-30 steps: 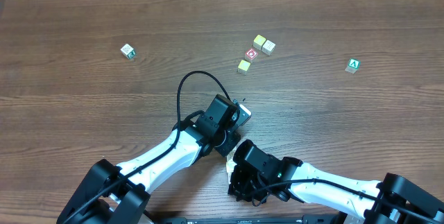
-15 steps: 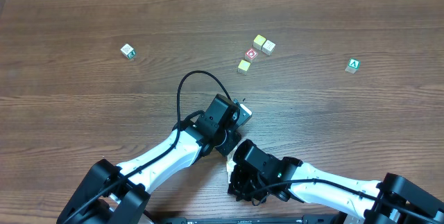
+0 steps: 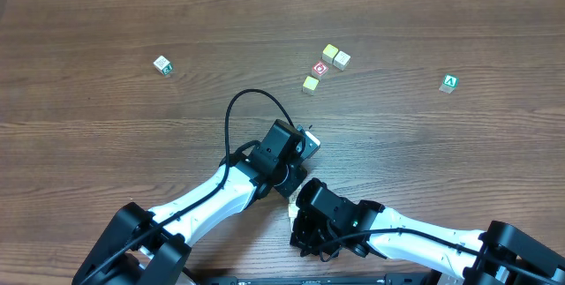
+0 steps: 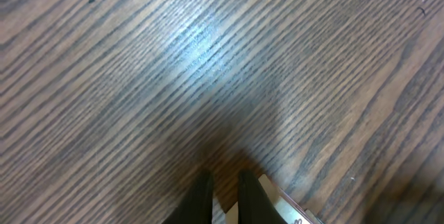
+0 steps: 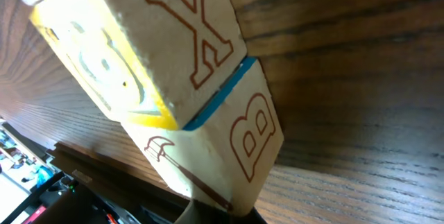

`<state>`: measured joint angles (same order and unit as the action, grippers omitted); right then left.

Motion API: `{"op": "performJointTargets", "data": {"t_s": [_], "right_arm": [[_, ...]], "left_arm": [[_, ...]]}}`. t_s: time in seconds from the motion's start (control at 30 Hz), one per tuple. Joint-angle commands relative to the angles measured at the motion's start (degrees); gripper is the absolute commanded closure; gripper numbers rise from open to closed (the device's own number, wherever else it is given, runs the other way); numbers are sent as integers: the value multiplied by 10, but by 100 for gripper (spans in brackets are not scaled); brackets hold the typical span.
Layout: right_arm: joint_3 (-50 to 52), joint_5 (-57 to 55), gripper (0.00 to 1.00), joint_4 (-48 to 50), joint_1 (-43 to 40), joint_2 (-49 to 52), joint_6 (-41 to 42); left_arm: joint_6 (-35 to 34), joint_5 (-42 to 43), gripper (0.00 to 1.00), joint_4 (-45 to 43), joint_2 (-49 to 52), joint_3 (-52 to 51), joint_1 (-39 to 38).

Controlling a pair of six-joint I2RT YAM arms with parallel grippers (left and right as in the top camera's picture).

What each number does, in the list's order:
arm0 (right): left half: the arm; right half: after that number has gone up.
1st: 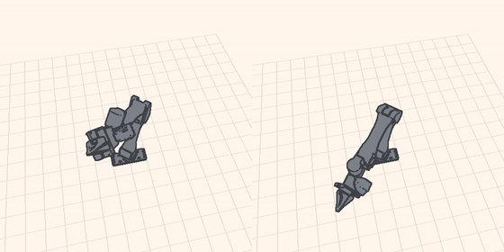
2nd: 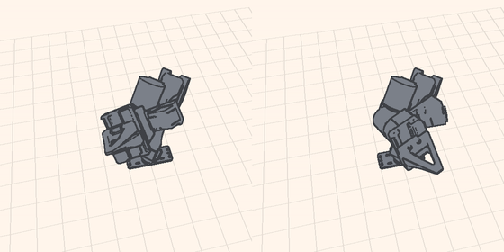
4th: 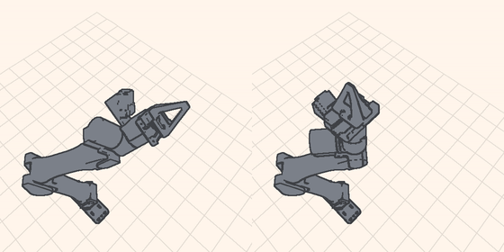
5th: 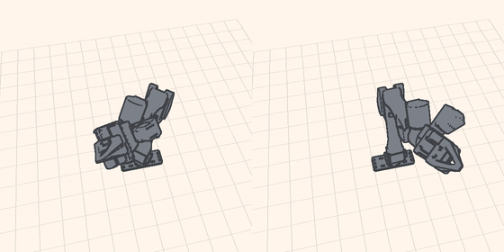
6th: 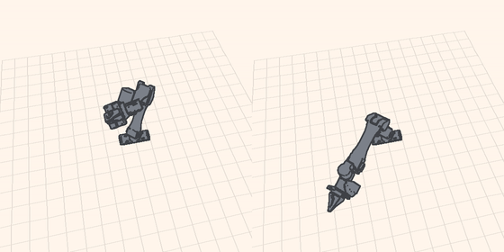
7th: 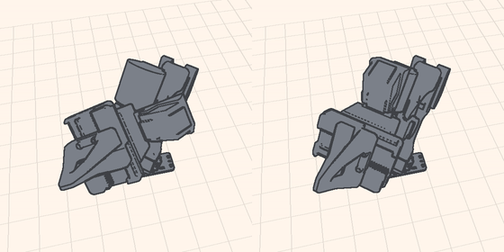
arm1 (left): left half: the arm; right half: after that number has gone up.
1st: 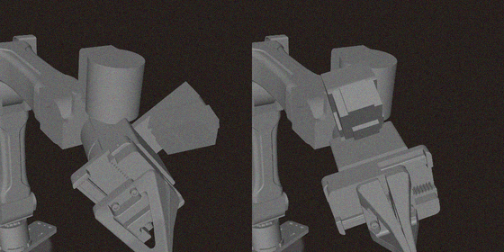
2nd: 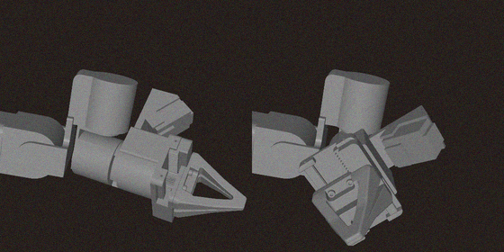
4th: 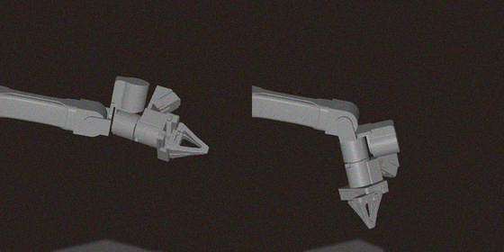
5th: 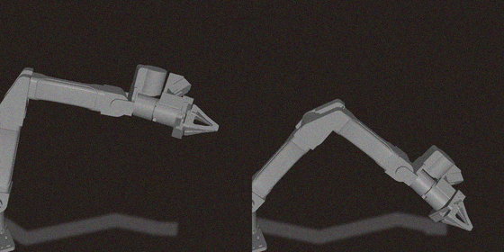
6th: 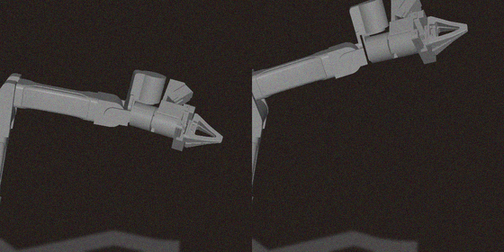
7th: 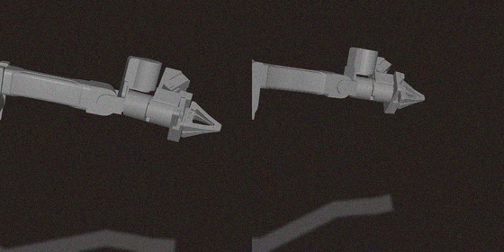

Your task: Flip 4 blocks

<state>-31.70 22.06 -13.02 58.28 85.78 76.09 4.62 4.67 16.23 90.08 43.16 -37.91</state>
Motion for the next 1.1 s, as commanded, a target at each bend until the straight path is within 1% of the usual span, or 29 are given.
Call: {"op": "performJointTargets", "data": {"t_s": [0.0, 0.2, 0.37, 0.8, 1.0, 1.07], "right_arm": [[-1, -13, 96, 3, 3, 2, 2], [-1, -14, 96, 3, 3, 2, 2], [-1, -18, 96, 6, 9, 2, 2], [-3, -18, 96, 6, 20, 2, 3], [-13, -35, 96, -2, 41, -9, -1], [-22, -50, 96, -9, 53, -15, -14]], "left_arm": [[-6, -8, 93, -7, 6, -2, -7], [-6, -9, 92, -16, 6, -2, -7], [-12, -32, 93, -17, 6, -2, -6], [-13, -37, 95, -17, 6, -2, -6], [-17, -36, 96, -17, 6, -2, 3], [-21, -36, 96, -17, 6, -2, 9]]}}
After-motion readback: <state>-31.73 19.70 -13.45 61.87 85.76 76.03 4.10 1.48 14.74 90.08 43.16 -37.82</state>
